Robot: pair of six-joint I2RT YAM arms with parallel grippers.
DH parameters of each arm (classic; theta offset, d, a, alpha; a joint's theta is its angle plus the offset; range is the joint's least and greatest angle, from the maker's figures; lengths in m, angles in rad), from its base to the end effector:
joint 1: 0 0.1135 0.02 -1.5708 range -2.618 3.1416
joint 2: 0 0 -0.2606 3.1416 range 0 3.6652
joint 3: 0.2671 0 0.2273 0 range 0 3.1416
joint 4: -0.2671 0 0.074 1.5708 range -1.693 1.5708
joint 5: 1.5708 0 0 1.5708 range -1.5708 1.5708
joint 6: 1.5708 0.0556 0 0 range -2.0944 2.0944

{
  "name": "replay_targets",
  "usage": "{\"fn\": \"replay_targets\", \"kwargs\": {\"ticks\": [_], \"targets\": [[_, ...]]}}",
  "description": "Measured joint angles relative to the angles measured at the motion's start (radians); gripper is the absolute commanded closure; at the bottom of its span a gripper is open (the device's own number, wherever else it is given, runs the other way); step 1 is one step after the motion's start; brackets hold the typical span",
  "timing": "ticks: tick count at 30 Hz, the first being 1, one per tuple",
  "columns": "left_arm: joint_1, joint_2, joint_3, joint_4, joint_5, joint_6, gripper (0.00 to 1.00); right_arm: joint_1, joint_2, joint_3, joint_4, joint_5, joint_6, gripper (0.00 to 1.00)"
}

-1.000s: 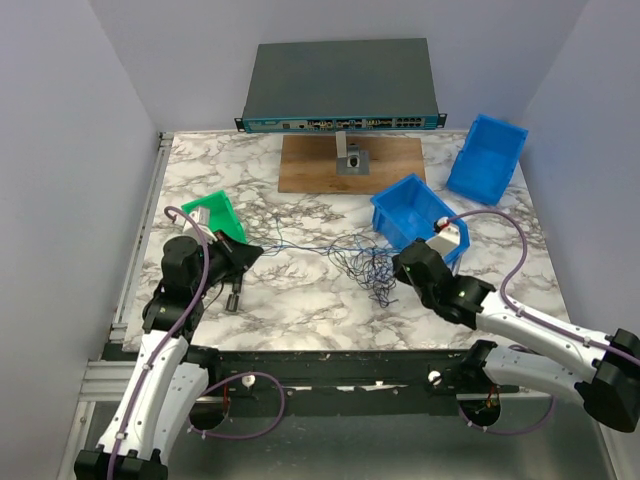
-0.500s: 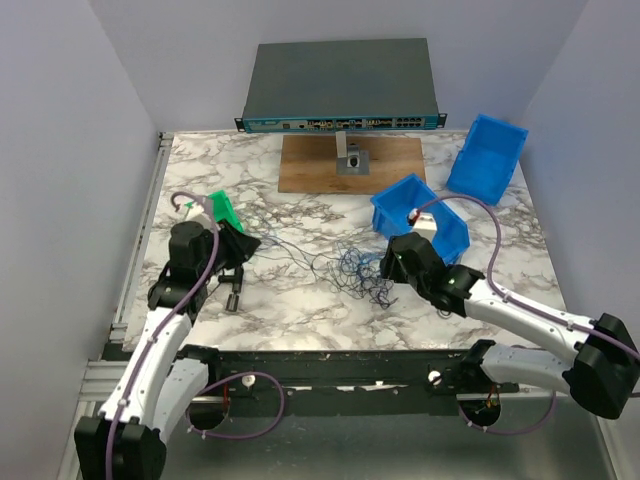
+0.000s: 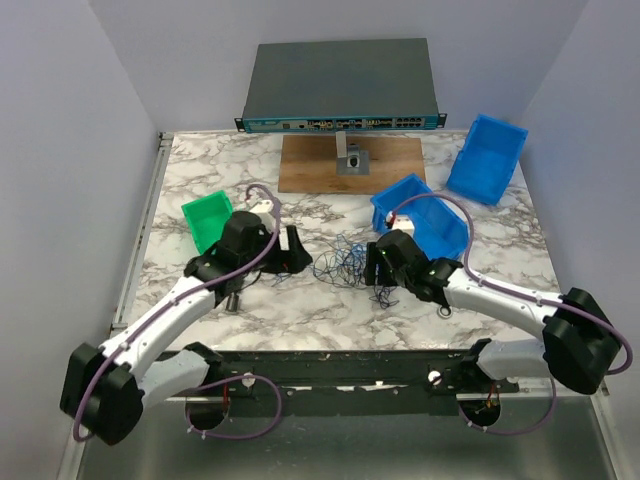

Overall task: Untangle the cables
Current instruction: Untie the cable.

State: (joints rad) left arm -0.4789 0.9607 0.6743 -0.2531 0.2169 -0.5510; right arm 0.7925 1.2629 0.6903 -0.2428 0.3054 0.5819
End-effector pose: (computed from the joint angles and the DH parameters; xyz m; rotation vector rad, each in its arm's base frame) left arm 0.1791 -0.1065 0.2568 0.0566 2.2117 -0.8257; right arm 0.1838 0.1626 0.2010 -0.1045 2.3575 0.3126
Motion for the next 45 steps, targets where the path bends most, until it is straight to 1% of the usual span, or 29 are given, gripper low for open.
{"fn": "replay_targets", "kwargs": {"ticks": [2, 3, 5, 7, 8, 10, 14, 15, 16, 17, 18, 20, 21, 22, 24, 27, 32, 35, 41, 43, 45], "targets": [[-0.047, 0.083, 0.015, 0.01, 0.002, 0.012, 0.14, 0.0, 0.025, 0.003, 0.002, -0.001, 0.0, 0.38], [-0.07, 0.121, 0.02, 0.015, 0.002, 0.016, 0.14, 0.0, 0.042, 0.006, 0.003, -0.002, 0.001, 0.46], [-0.119, 0.199, 0.027, 0.032, 0.002, 0.021, 0.14, 0.0, 0.074, 0.011, 0.01, -0.008, 0.0, 0.74], [-0.158, 0.253, 0.039, 0.041, 0.002, 0.024, 0.15, 0.0, 0.101, 0.014, 0.014, -0.02, -0.003, 0.98], [-0.183, 0.294, 0.052, 0.047, 0.002, 0.025, 0.16, 0.0, 0.112, 0.016, 0.015, -0.032, -0.003, 0.99], [-0.21, 0.346, 0.082, 0.053, 0.002, 0.027, 0.18, 0.0, 0.123, 0.023, 0.018, -0.055, -0.004, 0.99], [-0.236, 0.441, 0.145, 0.085, 0.002, 0.028, 0.28, 0.0, 0.12, 0.026, 0.048, -0.125, -0.008, 0.99], [-0.237, 0.471, 0.163, 0.1, 0.002, 0.028, 0.34, 0.0, 0.116, 0.026, 0.055, -0.149, -0.008, 0.99], [-0.237, 0.484, 0.168, 0.115, 0.002, 0.027, 0.46, 0.0, 0.109, 0.024, 0.065, -0.172, -0.01, 0.95], [-0.237, 0.505, 0.175, 0.118, 0.001, 0.027, 0.58, 0.0, 0.097, 0.021, 0.079, -0.209, -0.014, 0.81], [-0.237, 0.524, 0.179, 0.125, 0.002, 0.022, 0.72, 0.0, 0.08, 0.016, 0.096, -0.243, -0.018, 0.64], [-0.236, 0.559, 0.184, 0.139, 0.0, 0.019, 0.92, 0.0, 0.041, 0.006, 0.121, -0.299, -0.024, 0.36], [-0.236, 0.571, 0.184, 0.141, 0.0, 0.019, 0.99, 0.0, 0.018, 0.002, 0.127, -0.315, -0.027, 0.28], [-0.237, 0.576, 0.184, 0.141, -0.001, 0.019, 1.0, 0.0, -0.005, -0.001, 0.131, -0.323, -0.028, 0.23], [-0.237, 0.58, 0.184, 0.141, -0.005, 0.02, 1.0, 0.0, -0.05, -0.002, 0.13, -0.316, -0.034, 0.21], [-0.232, 0.576, 0.184, 0.142, -0.009, 0.025, 1.0, 0.0, -0.099, 0.005, 0.106, -0.249, -0.034, 0.21], [-0.227, 0.56, 0.183, 0.14, -0.016, 0.046, 1.0, -0.002, -0.094, 0.041, 0.045, -0.111, -0.038, 0.23], [-0.223, 0.535, 0.167, 0.143, -0.016, 0.053, 1.0, -0.017, -0.046, 0.082, 0.022, -0.06, -0.049, 0.26], [-0.222, 0.46, 0.082, 0.15, -0.019, 0.055, 1.0, -0.049, 0.107, 0.169, 0.021, -0.034, -0.071, 0.31], [-0.222, 0.447, 0.06, 0.15, -0.019, 0.055, 1.0, -0.055, 0.169, 0.203, 0.022, -0.035, -0.076, 0.34], [-0.221, 0.435, 0.041, 0.151, -0.019, 0.056, 1.0, -0.059, 0.233, 0.231, 0.025, -0.042, -0.079, 0.45]]}}
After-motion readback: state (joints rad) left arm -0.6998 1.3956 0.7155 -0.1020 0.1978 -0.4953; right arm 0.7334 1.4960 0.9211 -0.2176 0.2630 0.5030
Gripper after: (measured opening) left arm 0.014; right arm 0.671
